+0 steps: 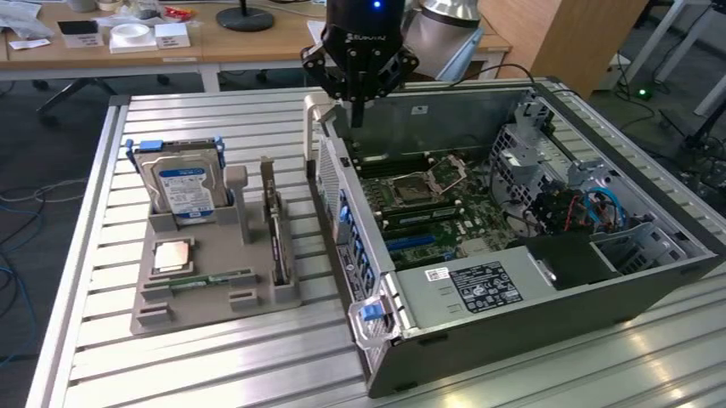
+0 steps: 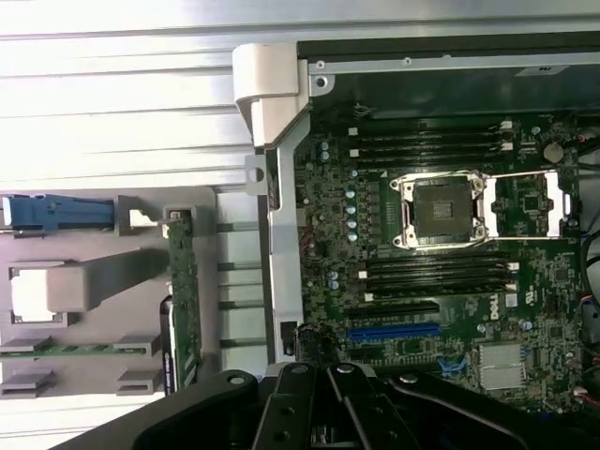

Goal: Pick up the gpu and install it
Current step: 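Reach for the gpu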

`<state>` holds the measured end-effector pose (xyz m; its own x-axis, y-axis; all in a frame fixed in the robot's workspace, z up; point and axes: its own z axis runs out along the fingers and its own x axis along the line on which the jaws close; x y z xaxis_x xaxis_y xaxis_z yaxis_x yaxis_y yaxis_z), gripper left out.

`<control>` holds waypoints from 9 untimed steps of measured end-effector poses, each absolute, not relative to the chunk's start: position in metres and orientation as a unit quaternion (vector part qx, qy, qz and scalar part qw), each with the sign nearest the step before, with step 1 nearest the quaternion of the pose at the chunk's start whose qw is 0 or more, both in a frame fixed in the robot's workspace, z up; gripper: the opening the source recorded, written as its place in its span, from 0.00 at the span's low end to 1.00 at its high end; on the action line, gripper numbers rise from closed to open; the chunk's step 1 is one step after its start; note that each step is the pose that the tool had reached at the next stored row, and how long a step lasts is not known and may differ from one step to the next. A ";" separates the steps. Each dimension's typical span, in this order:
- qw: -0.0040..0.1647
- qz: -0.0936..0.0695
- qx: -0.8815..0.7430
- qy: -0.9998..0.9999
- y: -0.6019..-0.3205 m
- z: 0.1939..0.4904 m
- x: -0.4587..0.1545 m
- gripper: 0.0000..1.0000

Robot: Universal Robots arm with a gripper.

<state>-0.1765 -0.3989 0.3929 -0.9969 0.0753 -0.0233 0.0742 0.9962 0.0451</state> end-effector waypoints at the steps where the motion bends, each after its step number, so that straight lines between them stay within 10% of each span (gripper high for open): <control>1: 0.013 0.022 0.037 0.999 -0.399 0.393 -0.178 0.11; 9: 0.012 0.022 0.037 0.999 -0.399 0.393 -0.192 0.11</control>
<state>-0.1922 -0.3989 0.3928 -0.9969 0.0753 -0.0233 0.0742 0.9962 0.0451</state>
